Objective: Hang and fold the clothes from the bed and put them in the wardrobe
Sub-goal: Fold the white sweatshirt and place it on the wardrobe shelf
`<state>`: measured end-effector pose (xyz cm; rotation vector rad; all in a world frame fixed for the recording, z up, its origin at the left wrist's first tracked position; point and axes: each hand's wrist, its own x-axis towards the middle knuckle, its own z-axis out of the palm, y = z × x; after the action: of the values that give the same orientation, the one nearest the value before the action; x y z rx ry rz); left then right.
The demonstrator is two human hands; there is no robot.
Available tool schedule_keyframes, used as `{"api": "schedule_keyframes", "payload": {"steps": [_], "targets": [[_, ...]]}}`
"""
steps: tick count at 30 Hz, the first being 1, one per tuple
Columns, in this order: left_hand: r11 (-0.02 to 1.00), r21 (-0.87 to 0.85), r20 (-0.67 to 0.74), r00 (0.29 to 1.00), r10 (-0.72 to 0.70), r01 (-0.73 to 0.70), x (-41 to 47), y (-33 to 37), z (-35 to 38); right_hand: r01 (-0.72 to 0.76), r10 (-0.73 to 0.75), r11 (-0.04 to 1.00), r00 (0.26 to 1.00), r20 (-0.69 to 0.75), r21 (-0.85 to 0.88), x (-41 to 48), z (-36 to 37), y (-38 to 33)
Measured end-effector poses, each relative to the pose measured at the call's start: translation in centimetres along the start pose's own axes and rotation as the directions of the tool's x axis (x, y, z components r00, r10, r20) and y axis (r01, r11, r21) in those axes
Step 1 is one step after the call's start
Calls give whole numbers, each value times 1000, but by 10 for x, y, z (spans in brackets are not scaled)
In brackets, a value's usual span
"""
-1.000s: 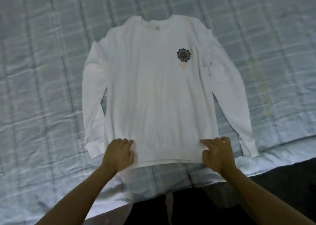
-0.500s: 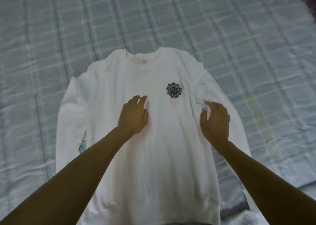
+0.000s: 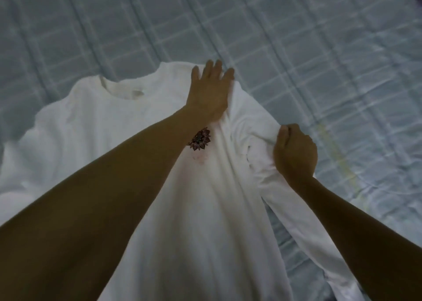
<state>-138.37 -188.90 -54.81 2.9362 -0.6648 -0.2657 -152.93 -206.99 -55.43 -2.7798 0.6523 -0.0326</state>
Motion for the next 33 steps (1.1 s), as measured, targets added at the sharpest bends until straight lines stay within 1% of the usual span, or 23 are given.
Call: {"api": "schedule_keyframes", "payload": {"steps": [2, 4, 6, 9, 11, 13, 14, 15, 16, 18, 19, 20, 21, 22, 23, 24, 25, 26, 27, 29, 31, 33], "targets": [[993, 106, 8, 999, 42, -43, 10, -2, 6, -27, 27, 1000, 998, 48, 2, -2, -4, 11], [991, 125, -23, 998, 53, -49, 16, 2, 4, -54, 54, 999, 995, 86, -3, 0, -8, 18], [994, 104, -99, 994, 38, -28, 24, 7, -4, -112, 111, 994, 992, 66, 10, 5, -14, 26], [991, 137, -223, 974, 37, -7, 35, 18, -14, -164, 165, 986, 985, -39, 33, 12, -26, 43], [988, 151, -206, 978, 22, 10, 38, 29, -13, -180, 180, 984, 983, -40, 4, 17, -30, 53], [991, 117, -221, 974, -44, 72, 34, 38, -7, -165, 164, 986, 986, -17, -24, 18, -27, 57], [993, 80, -240, 968, -69, 91, 30, 41, -5, -131, 130, 991, 991, -34, -16, 16, -25, 57], [996, 44, -271, 961, -61, 76, 24, 44, -1, -85, 84, 996, 994, -71, -8, 13, -22, 55], [1000, 6, -300, 954, -13, 16, 16, 46, 4, -32, 31, 999, 994, -109, -6, 8, -21, 52], [982, -27, -338, 926, 168, -188, -8, 52, 14, 132, -133, 991, 981, -140, -20, -6, -17, 46], [960, -12, -313, 913, 263, -281, -21, 53, 21, 232, -234, 972, 966, -108, -38, -14, -14, 45], [944, 2, -228, 919, 322, -330, -34, 53, 27, 313, -315, 948, 948, -41, -53, -20, -10, 46], [947, 11, -102, 941, 322, -322, -44, 53, 33, 358, -356, 932, 933, 44, -59, -27, -5, 48], [960, 15, 8, 961, 278, -278, -51, 53, 38, 370, -362, 927, 924, 121, -56, -31, -1, 50], [974, 14, 82, 971, 224, -226, -54, 53, 42, 361, -349, 931, 921, 173, -48, -35, 2, 51], [983, 7, 126, 975, 181, -183, -54, 56, 42, 346, -332, 938, 922, 197, -38, -37, 2, 52], [986, -7, 132, 977, 165, -165, -54, 60, 41, 323, -312, 946, 929, 202, -26, -40, 1, 52], [985, -27, 113, 979, 171, -169, -57, 64, 36, 292, -283, 956, 939, 196, -16, -42, -2, 53], [982, -50, 58, 981, 187, -184, -61, 69, 31, 250, -243, 968, 952, 184, -14, -46, -6, 56], [967, -85, -10, 971, 241, -241, -76, 79, 27, 157, -149, 986, 980, 131, -52, -57, -16, 66], [947, -64, 24, 948, 318, -316, -97, 88, 29, 60, -50, 993, 994, 98, -100, -74, -25, 82], [941, -43, 87, 937, 338, -336, -115, 96, 34, -57, 66, 995, 993, 100, -85, -90, -34, 97]]}}
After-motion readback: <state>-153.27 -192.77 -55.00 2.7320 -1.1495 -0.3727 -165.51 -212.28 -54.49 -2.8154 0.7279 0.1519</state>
